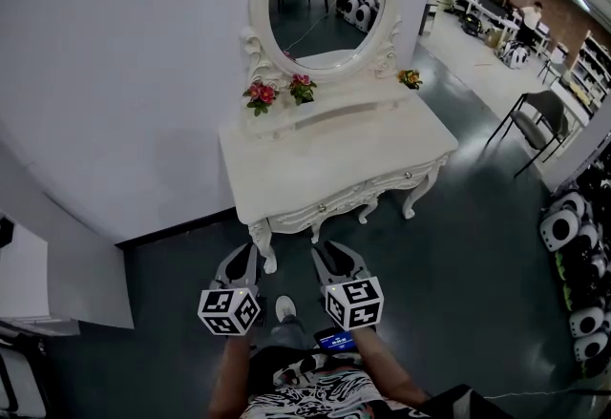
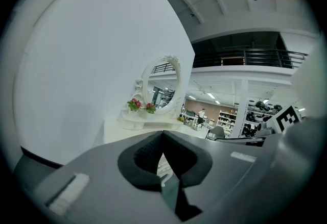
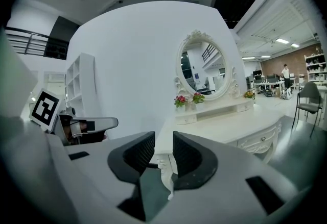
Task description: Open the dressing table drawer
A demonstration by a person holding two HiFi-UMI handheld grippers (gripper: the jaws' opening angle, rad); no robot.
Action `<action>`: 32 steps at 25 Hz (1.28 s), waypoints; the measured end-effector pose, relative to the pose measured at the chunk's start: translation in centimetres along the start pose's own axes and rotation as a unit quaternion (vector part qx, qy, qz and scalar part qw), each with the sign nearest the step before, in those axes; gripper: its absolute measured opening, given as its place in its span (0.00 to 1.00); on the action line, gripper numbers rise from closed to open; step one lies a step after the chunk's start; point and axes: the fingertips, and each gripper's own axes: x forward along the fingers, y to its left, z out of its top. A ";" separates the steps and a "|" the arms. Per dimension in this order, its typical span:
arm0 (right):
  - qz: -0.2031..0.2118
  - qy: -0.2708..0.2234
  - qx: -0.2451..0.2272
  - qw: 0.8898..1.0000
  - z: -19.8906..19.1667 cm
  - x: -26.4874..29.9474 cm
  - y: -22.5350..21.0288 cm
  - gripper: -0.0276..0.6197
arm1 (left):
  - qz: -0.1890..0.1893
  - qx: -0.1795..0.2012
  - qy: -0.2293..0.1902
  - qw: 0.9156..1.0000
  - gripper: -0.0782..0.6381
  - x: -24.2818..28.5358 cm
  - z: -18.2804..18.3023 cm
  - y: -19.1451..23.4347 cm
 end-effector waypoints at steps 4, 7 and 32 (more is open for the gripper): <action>-0.005 0.011 -0.002 1.000 0.1 3.4 -1.5 0.22 | 0.021 -0.001 0.001 1.000 0.11 3.0 0.2 2.7; -0.006 0.019 -0.003 1.000 0.6 7.2 -2.8 0.21 | 0.019 -0.004 0.008 1.000 0.11 6.6 0.4 5.0; -0.064 0.069 -0.015 0.995 7.0 33.5 -11.4 0.21 | -0.023 -0.015 0.057 0.998 0.11 31.0 5.2 20.6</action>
